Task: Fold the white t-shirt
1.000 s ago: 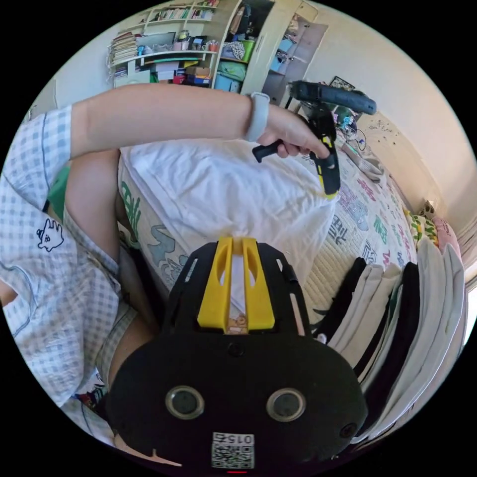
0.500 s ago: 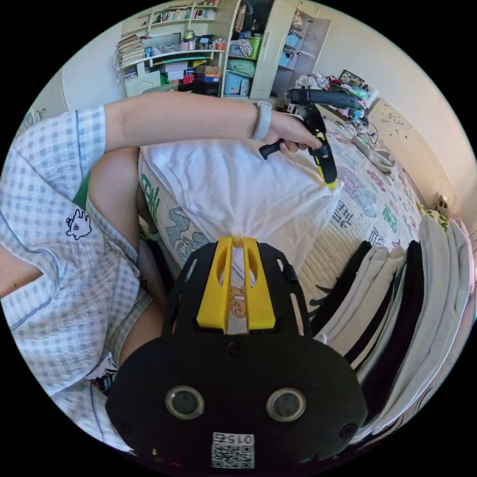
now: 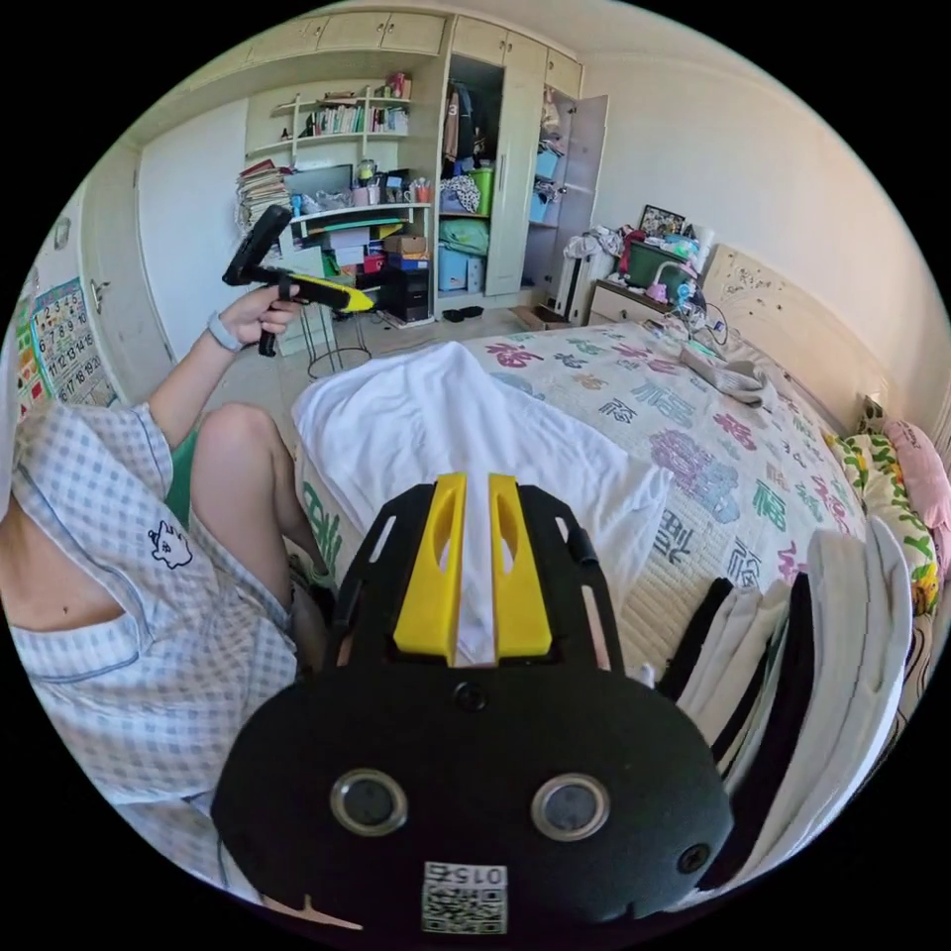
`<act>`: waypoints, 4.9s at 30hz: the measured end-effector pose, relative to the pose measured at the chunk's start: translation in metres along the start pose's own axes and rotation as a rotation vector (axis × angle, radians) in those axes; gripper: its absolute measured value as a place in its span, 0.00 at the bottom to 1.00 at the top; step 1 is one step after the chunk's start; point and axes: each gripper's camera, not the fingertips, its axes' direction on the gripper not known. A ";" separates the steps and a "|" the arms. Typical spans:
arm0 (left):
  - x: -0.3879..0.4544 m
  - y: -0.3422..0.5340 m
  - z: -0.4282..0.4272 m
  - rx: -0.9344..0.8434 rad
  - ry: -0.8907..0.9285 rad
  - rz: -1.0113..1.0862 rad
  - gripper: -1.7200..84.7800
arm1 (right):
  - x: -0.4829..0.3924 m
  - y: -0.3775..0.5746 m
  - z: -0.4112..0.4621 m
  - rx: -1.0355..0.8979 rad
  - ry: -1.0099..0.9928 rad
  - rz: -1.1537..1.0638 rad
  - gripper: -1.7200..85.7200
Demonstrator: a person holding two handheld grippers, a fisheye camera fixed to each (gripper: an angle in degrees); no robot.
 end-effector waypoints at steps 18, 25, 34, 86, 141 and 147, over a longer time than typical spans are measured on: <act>-0.085 0.183 -0.066 -0.046 0.171 -0.111 0.15 | -0.045 -0.321 0.335 -0.525 0.055 -0.180 0.14; -0.120 0.204 -0.083 0.043 0.320 -0.131 0.04 | -0.046 -0.346 0.408 -0.698 0.056 -0.260 0.04; -0.157 0.237 -0.167 0.324 0.333 -0.203 0.02 | -0.053 -0.389 0.380 -0.496 0.017 -0.241 0.01; 0.358 0.012 0.103 -0.020 0.265 0.633 0.05 | 0.326 0.007 0.054 -0.167 -0.042 0.349 0.07; -0.223 -0.063 0.264 -0.265 0.620 -0.414 0.05 | 0.430 0.041 0.091 -0.093 -0.593 0.524 0.07; -0.188 -0.071 0.188 -0.029 0.557 -0.164 0.03 | 0.389 0.025 0.027 0.026 -0.479 0.386 0.05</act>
